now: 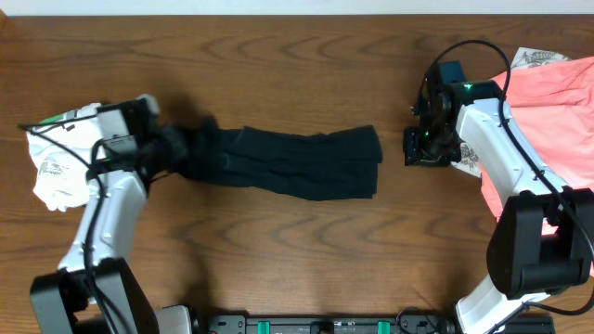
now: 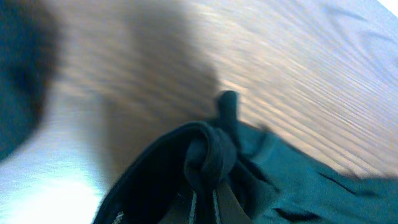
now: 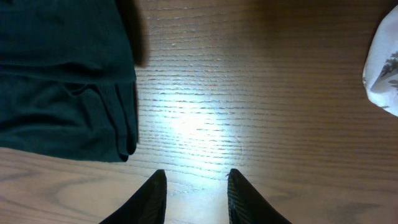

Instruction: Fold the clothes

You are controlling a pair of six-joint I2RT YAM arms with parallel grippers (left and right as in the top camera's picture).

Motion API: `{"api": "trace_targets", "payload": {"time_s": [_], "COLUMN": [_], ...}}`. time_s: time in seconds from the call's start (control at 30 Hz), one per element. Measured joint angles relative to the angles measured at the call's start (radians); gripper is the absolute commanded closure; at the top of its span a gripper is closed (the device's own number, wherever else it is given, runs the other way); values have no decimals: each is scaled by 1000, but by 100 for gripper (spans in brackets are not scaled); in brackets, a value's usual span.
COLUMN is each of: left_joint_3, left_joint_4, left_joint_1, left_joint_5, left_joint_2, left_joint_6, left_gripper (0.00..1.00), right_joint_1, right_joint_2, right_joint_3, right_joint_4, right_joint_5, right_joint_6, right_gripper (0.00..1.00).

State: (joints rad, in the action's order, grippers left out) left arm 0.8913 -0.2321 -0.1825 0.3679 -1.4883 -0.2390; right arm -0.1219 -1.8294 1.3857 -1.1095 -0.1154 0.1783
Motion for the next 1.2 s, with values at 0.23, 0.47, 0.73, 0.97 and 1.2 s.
{"api": "trace_targets", "payload": {"time_s": [0.23, 0.47, 0.73, 0.97, 1.2], "left_joint_3": [0, 0, 0, 0, 0], "left_joint_4": [-13, -40, -31, 55, 155], "left_joint_1": [200, 385, 486, 486, 486], "left_joint_5": [-1, -63, -134, -200, -229], "left_joint_2": [48, 47, 39, 37, 37], "left_joint_6": [0, 0, -13, -44, -176], "left_gripper": [94, 94, 94, 94, 94], "right_joint_1": [0, 0, 0, 0, 0], "right_joint_2": [0, 0, 0, 0, 0], "right_joint_3": [0, 0, 0, 0, 0], "right_joint_4": [0, 8, 14, 15, 15], "right_joint_5": [0, -13, -34, -42, -43], "right_joint_6": [0, 0, 0, 0, 0], "right_gripper": [69, 68, 68, 68, 68]}}
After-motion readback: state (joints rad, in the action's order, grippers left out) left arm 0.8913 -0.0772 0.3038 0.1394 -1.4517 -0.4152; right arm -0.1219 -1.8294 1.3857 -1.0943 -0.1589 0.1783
